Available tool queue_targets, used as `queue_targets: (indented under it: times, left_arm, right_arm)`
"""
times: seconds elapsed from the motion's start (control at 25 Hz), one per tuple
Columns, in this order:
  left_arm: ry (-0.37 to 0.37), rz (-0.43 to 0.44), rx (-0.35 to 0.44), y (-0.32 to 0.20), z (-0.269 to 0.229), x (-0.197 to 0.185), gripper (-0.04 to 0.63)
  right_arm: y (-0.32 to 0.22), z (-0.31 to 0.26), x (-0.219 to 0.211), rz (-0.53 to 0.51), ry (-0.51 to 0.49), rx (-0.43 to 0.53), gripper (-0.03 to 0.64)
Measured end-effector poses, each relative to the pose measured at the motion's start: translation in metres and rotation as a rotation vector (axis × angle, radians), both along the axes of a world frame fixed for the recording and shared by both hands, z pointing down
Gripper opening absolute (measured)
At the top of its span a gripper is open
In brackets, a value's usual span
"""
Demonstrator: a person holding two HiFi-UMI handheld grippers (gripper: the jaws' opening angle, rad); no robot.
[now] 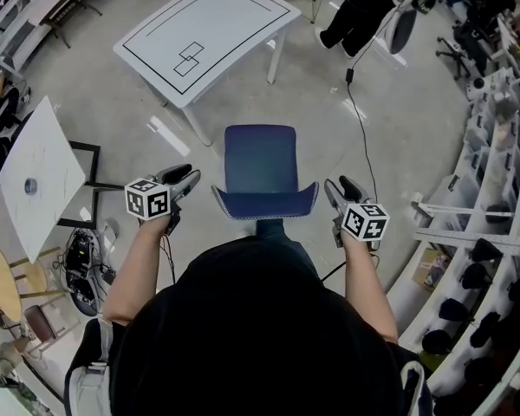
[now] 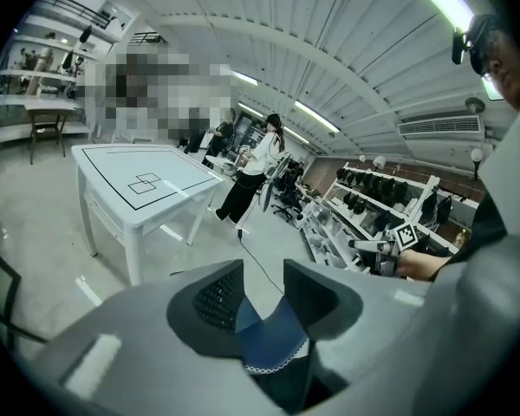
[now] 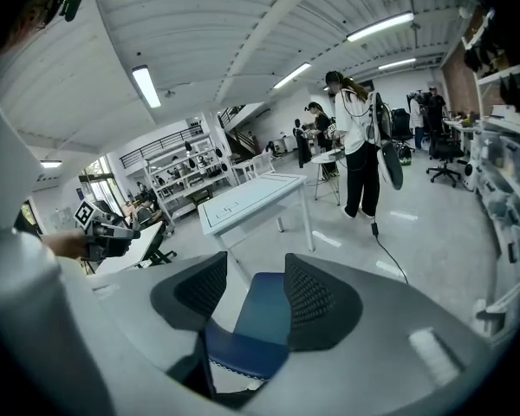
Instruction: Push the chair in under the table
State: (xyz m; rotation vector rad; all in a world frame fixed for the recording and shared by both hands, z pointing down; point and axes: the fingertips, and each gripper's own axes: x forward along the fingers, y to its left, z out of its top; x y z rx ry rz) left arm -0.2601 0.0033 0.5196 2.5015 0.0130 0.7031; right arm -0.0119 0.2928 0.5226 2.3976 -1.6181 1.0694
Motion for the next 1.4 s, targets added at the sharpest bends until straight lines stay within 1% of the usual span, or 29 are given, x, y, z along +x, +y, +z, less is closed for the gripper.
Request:
queue_targets:
  times: [0.24,0.44,0.6,0.72,0.84,0.92,1.0,1.08,1.16,1.32,1.36,1.4]
  left_arm:
    - [-0.07,0.0,-0.038,0.009,0.036,0.009,0.158]
    - [-0.132,-0.004,-0.063,0.018,0.064,0.015,0.178]
    - [-0.205,-0.008,-0.081,0.025,0.093,0.011,0.192]
    - [-0.259,-0.007,-0.114,0.036,0.114,0.005,0.198]
    - [-0.302,-0.004,-0.15,0.047,0.128,-0.005,0.204]
    - [-0.311,-0.017,-0.163,0.049,0.129,-0.01,0.209]
    - [-0.308,-0.026,-0.16,0.051,0.132,-0.006,0.216]
    - [-0.326,-0.036,-0.178,0.061,0.146,-0.009,0.233]
    - [-0.379,-0.058,-0.216,0.072,0.175,-0.021,0.236]
    - [-0.524,-0.099,-0.259,0.068,0.234,-0.047,0.256]
    - [-0.541,-0.121,-0.291,0.071,0.241,-0.054,0.265]
    - [-0.542,-0.145,-0.328,0.074,0.245,-0.055,0.27]
  right_arm:
    - [0.007,0.048,0.008,0.006,-0.077,-0.059,0.247]
    - [0.015,0.09,0.006,-0.02,-0.148,-0.122,0.255]
    - [0.023,0.118,0.007,-0.04,-0.199,-0.165,0.261]
    - [0.032,0.131,0.013,-0.033,-0.226,-0.188,0.262]
    - [0.04,0.142,0.014,-0.025,-0.251,-0.205,0.265]
    - [0.041,0.146,0.014,-0.027,-0.266,-0.213,0.27]
    - [0.036,0.146,0.02,-0.024,-0.279,-0.195,0.275]
    - [0.041,0.156,0.02,-0.007,-0.319,-0.182,0.281]
    - [0.06,0.179,0.017,0.026,-0.368,-0.204,0.28]
    - [0.072,0.23,0.028,0.048,-0.397,-0.281,0.295]
    - [0.075,0.241,0.026,0.05,-0.411,-0.298,0.298]
    - [0.077,0.25,0.024,0.052,-0.426,-0.308,0.298]
